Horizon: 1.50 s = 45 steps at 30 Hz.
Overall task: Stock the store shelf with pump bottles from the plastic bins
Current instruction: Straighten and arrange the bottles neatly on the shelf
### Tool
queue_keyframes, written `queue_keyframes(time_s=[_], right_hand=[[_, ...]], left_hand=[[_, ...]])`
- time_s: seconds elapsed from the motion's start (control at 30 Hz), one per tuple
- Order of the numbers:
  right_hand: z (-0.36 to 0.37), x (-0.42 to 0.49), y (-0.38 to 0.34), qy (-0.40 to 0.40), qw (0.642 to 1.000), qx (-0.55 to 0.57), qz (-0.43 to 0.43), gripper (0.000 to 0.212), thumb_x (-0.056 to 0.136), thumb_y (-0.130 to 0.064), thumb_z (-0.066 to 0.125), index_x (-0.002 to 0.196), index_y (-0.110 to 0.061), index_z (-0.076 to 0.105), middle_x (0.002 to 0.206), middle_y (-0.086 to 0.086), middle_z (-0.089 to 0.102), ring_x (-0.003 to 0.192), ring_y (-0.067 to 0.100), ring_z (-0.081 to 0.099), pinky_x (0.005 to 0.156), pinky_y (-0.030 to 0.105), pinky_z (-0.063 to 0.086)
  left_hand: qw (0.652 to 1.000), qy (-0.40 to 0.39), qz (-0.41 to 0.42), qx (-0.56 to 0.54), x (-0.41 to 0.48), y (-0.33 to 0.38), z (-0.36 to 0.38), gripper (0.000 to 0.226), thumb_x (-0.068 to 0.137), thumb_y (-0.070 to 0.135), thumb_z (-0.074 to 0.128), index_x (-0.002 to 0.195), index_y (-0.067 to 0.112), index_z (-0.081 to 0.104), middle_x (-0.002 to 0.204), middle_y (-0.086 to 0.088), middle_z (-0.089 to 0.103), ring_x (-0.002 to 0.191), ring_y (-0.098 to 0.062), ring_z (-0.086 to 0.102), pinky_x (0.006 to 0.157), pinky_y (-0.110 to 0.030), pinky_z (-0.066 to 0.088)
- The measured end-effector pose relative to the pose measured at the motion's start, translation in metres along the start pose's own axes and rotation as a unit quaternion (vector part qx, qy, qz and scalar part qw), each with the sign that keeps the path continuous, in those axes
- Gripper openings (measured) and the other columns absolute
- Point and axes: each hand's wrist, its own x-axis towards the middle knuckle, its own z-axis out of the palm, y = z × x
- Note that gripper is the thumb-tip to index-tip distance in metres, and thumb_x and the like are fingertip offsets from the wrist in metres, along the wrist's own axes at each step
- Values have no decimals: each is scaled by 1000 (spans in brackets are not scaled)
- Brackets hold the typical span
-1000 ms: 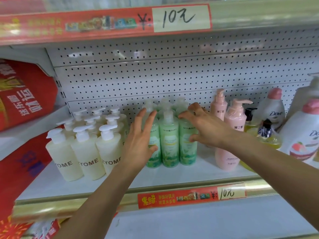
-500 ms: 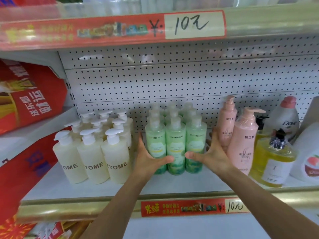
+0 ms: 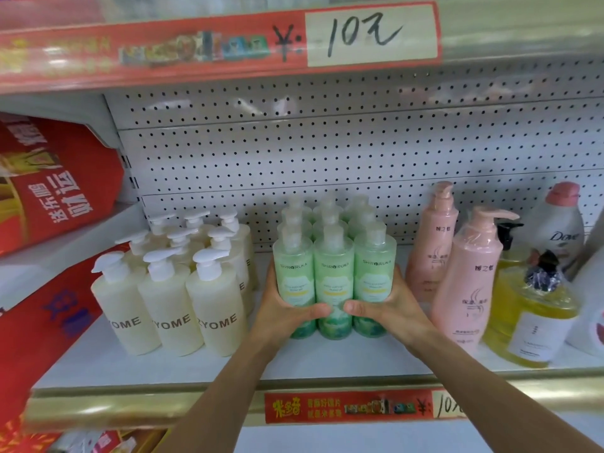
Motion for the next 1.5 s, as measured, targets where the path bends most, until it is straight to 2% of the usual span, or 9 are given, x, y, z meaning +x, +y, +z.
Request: queue_keyframes(time_s=[0.43, 0.73, 0.87, 1.0, 1.07, 1.17, 1.27, 1.37, 1.5], right_hand=[[2, -8, -5, 11, 999, -31, -4, 92, 61, -3, 89, 135, -16, 36, 123, 8, 64, 111, 21, 65, 86, 41, 57], [4, -14, -6, -10, 1000, -25, 6, 91, 64, 1, 87, 138, -7, 36, 125, 16, 62, 114, 31, 63, 92, 55, 52], [3, -17, -20, -41, 998, -36, 7, 93, 65, -3, 87, 140, -13, 33, 125, 9, 63, 115, 25, 63, 90, 44, 55], [5, -35, -49, -27, 998, -50, -15, 108, 63, -46, 85, 149, -36, 19, 139, -24, 49, 127, -4, 48, 93, 15, 47], [6, -43, -74, 20, 992, -108, -69, 100, 69, -69, 69, 148, -49, 11, 148, -37, 25, 135, -15, 26, 107, 16, 30], [5, -26, -122, 81, 959, -187, -198, 64, 86, -62, 54, 143, -39, 36, 143, -32, 40, 133, -11, 34, 107, 16, 32], [7, 24, -170, 60, 935, -267, -224, 28, 90, -45, 58, 118, -40, 58, 109, -29, 63, 106, -15, 53, 84, 0, 39], [7, 86, -182, -54, 892, -430, -129, 33, 93, -37, 59, 124, -28, 60, 120, -12, 61, 109, 3, 56, 86, 13, 43], [10, 143, -160, -151, 783, -601, -43, 47, 95, -34, 55, 139, -17, 47, 138, 4, 49, 123, 21, 50, 102, 32, 39]], left_hand=[[1000, 10, -12, 6, -7, 0, 0, 96, 63, -13, 84, 143, 12, 36, 132, -11, 62, 117, -28, 64, 84, -36, 58], [1000, 11, -12, 23, -16, -1, -3, 104, 60, -3, 90, 145, 15, 33, 135, -11, 60, 121, -30, 61, 93, -51, 54], [999, 7, 1, 37, -21, 14, 0, 102, 61, -4, 89, 143, 19, 34, 133, -7, 62, 121, -28, 61, 91, -45, 56], [992, 60, 22, 110, -44, 45, 13, 115, 63, 43, 90, 147, 53, 12, 154, 22, 34, 138, 2, 37, 110, -40, 39], [974, 85, 87, 193, -56, 72, 18, 103, 70, 70, 72, 144, 62, 2, 156, 36, 10, 142, 13, 14, 115, -32, 23], [938, 82, 197, 272, -39, 122, 7, 66, 85, 72, 51, 143, 57, 25, 151, 35, 26, 138, 13, 26, 111, -16, 27], [937, 64, 153, 309, 17, 168, -12, 42, 90, 54, 56, 131, 44, 53, 134, 26, 54, 122, 11, 49, 99, -11, 38], [913, -9, 41, 405, 81, 177, -28, 37, 97, 33, 59, 133, 23, 59, 135, 7, 59, 124, -6, 53, 99, -20, 38], [840, -93, -63, 530, 129, 152, -38, 50, 94, 39, 62, 136, 14, 55, 141, -1, 54, 129, -18, 50, 100, -25, 37]])
